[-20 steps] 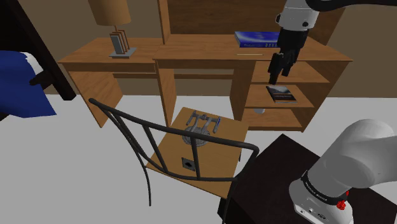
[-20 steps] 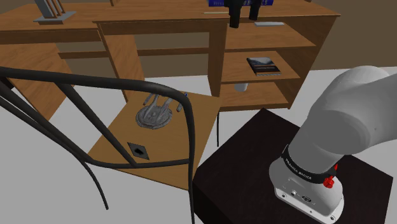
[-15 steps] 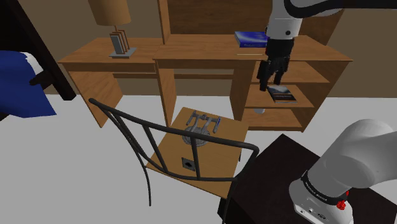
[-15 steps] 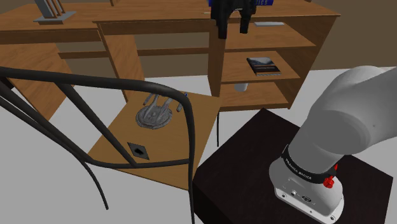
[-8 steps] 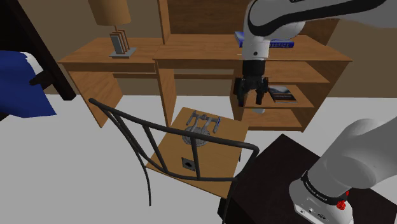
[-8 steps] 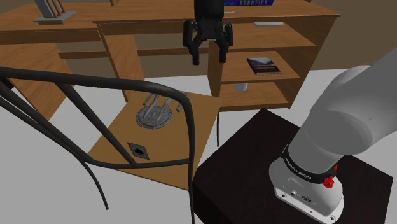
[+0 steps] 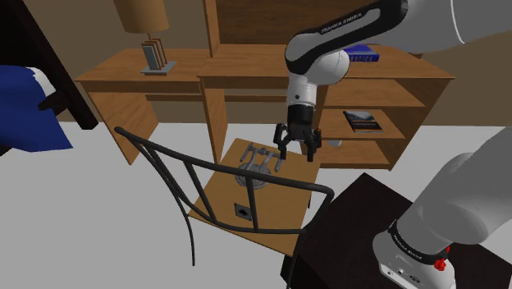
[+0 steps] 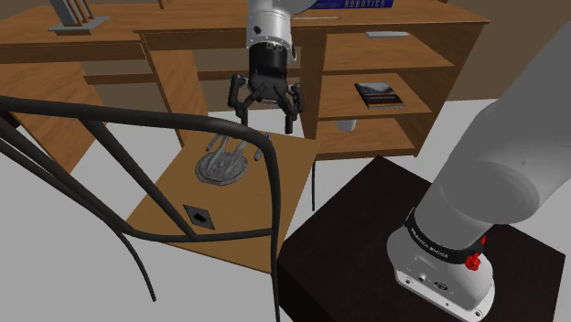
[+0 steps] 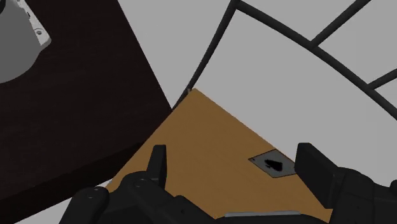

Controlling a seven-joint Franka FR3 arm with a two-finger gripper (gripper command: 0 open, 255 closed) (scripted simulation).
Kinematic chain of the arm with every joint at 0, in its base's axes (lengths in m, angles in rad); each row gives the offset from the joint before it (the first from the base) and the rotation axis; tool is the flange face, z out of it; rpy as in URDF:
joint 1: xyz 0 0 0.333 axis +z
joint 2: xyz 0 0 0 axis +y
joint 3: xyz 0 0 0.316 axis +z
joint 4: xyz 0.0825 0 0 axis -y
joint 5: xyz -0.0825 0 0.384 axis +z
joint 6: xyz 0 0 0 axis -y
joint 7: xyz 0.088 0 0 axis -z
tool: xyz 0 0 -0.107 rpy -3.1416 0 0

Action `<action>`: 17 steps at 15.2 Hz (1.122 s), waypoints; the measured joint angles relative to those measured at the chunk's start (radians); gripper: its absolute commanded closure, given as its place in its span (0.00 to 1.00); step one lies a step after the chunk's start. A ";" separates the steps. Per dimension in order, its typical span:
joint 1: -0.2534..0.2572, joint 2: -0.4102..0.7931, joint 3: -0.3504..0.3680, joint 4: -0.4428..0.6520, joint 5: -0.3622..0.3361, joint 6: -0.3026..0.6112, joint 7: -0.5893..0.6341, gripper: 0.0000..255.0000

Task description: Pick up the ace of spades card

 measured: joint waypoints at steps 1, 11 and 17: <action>0.005 0.042 0.003 0.008 0.036 0.008 0.008 0.00; 0.049 0.426 0.060 0.105 0.425 0.040 0.071 0.00; 0.063 0.605 0.108 0.166 0.621 0.040 0.092 0.00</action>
